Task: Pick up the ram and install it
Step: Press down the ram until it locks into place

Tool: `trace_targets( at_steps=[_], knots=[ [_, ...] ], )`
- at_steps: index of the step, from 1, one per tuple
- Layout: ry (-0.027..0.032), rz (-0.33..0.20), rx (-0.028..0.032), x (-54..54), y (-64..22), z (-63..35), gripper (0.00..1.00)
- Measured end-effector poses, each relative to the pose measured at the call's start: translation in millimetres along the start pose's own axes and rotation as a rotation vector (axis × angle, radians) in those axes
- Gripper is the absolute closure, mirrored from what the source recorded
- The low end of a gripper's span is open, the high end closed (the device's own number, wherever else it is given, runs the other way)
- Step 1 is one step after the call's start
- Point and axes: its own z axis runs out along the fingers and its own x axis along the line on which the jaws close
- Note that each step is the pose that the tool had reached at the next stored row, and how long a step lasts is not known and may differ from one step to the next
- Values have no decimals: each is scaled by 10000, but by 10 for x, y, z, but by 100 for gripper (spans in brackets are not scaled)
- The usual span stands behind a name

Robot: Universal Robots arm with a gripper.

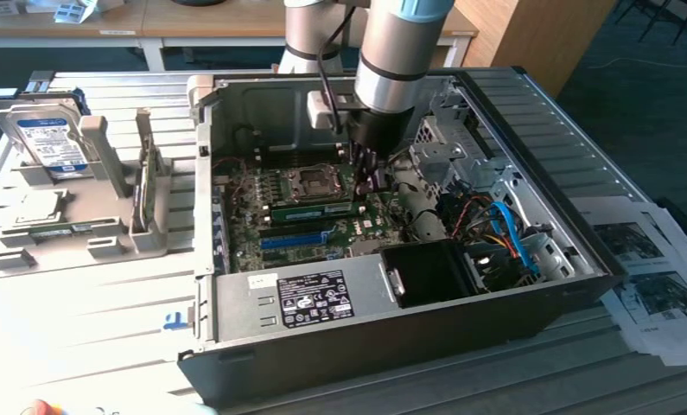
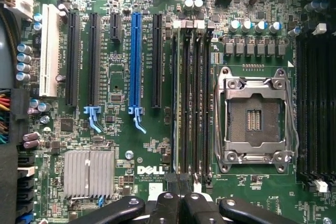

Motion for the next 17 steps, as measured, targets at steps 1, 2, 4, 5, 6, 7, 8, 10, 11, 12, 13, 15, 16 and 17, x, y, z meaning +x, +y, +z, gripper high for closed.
trace_targets(
  at_steps=[1,2,4,5,6,7,8,10,11,12,13,15,16,17],
  knots=[
    [2,1,0,-1,0,1,90],
    [2,2,-1,-1,1,1,90],
    [1,2,-1,-1,1,4,90],
    [-3,2,1,-1,0,13,90],
    [-2,2,0,-2,0,23,90],
    [0,1,-1,-1,0,25,90],
    [0,2,0,-1,0,25,90],
    [0,2,0,-4,0,27,90],
    [0,4,0,-11,1,29,90],
    [0,4,0,-18,1,32,90],
    [-2,2,0,-21,0,33,90],
    [-1,2,0,-21,0,33,90],
    [0,2,0,-21,0,33,90],
    [1,2,0,-21,0,35,90]
  ],
)
